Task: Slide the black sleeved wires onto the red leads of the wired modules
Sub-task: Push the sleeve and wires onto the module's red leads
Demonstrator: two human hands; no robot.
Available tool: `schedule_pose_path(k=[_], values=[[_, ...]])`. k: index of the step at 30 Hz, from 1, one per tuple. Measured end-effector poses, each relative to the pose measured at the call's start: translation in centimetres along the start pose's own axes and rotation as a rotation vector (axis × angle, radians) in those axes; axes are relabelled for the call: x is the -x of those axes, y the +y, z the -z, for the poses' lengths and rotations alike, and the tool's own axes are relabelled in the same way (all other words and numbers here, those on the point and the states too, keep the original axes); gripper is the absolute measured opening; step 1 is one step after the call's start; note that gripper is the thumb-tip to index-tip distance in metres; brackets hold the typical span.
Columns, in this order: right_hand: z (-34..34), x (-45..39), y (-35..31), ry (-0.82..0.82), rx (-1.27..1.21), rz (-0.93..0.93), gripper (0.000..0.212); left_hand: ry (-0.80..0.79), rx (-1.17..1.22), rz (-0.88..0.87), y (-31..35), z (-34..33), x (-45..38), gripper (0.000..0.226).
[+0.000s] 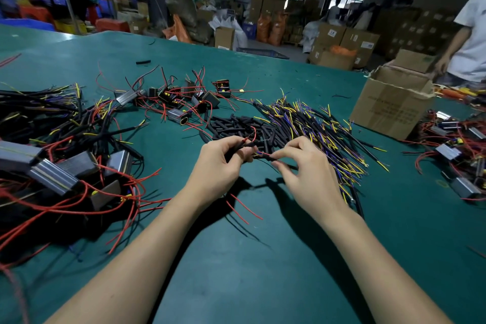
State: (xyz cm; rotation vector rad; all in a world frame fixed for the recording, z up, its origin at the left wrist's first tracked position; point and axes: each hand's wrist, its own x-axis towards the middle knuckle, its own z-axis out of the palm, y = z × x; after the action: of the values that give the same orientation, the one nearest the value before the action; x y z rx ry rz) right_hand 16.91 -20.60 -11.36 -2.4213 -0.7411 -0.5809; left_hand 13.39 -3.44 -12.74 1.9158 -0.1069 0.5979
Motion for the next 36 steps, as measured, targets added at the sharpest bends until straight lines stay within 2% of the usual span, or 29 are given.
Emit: schedule_pose_path(k=[8, 15, 23, 26, 29, 36], values=[[0.1, -0.1, -0.2, -0.011, -0.046, 0.033, 0.01, 0.027, 0.064, -0.002, 1.0, 0.1, 0.3, 0.016], [0.5, -0.3, 0.7, -0.139, -0.138, -0.022, 0.01, 0.056, 0.274, 0.142, 0.9, 0.3, -0.2, 0.021], [0.5, -0.4, 0.3, -0.169, -0.392, -0.154, 0.02, -0.015, 0.168, 0.096, 0.9, 0.1, 0.0, 0.005], [0.2, -0.3, -0.7, -0.143, -0.493, -0.143, 0.014, -0.011, 0.149, 0.093, 0.7, 0.0, 0.0, 0.014], [-0.5, -0.2, -1.6, -0.064, -0.576, -0.146, 0.015, -0.044, 0.124, 0.072, 0.6, -0.2, 0.0, 0.013], [-1.3, -0.2, -2.7, 0.095, -0.961, -0.403, 0.014, -0.071, 0.154, 0.055, 1.0, -0.5, 0.2, 0.007]])
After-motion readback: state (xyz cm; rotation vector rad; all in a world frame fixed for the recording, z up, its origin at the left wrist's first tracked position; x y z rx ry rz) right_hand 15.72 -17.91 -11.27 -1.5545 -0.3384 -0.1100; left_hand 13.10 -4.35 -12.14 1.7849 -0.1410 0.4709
